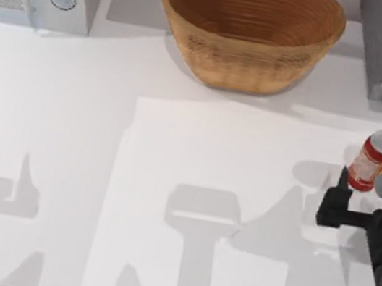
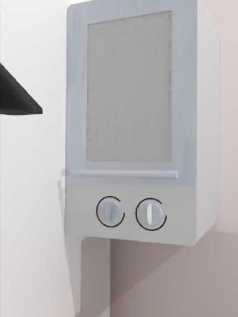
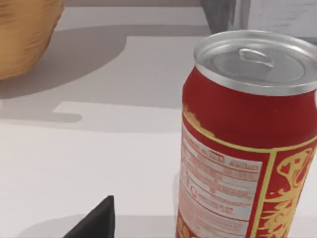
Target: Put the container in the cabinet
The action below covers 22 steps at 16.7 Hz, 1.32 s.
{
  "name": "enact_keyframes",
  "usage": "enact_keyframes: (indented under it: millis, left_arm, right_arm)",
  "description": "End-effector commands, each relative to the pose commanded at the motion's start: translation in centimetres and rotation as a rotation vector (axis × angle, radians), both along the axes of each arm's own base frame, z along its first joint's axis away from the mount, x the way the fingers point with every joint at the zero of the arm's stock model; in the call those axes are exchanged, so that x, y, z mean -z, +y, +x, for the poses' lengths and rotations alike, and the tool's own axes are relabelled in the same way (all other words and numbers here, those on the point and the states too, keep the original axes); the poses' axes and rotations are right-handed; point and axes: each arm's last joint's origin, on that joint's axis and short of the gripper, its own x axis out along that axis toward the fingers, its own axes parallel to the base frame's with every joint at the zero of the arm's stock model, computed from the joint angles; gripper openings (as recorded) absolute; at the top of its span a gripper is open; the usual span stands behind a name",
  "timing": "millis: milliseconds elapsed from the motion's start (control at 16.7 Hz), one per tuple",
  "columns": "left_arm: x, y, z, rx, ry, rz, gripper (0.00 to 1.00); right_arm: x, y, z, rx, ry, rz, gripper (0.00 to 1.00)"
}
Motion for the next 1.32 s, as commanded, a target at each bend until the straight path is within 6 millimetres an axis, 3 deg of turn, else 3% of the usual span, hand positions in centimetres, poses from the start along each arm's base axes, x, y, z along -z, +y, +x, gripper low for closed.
enact_keyframes:
  millis: [360, 840, 1140, 1320]
  left_arm:
    - [0.0, 0.0, 0.0, 0.0, 0.0, 0.0, 1.0]
    - [0.0, 0.0, 0.0, 0.0, 0.0, 0.0, 1.0]
    - [0.0, 0.0, 0.0, 0.0, 0.0, 0.0, 1.0]
    - [0.0, 0.0, 0.0, 0.0, 0.0, 0.0, 1.0]
  right_arm:
    - [0.1, -0.1, 0.0, 0.003, 0.003, -0.001, 1.0]
    - [1.2, 0.0, 5.2, 0.0, -0.001, 0.001, 1.0]
    - [1.3, 0.0, 5.9, 0.0, 0.0, 0.0, 1.0]
    - [1.3, 0.0, 5.9, 0.0, 0.0, 0.0, 0.77]
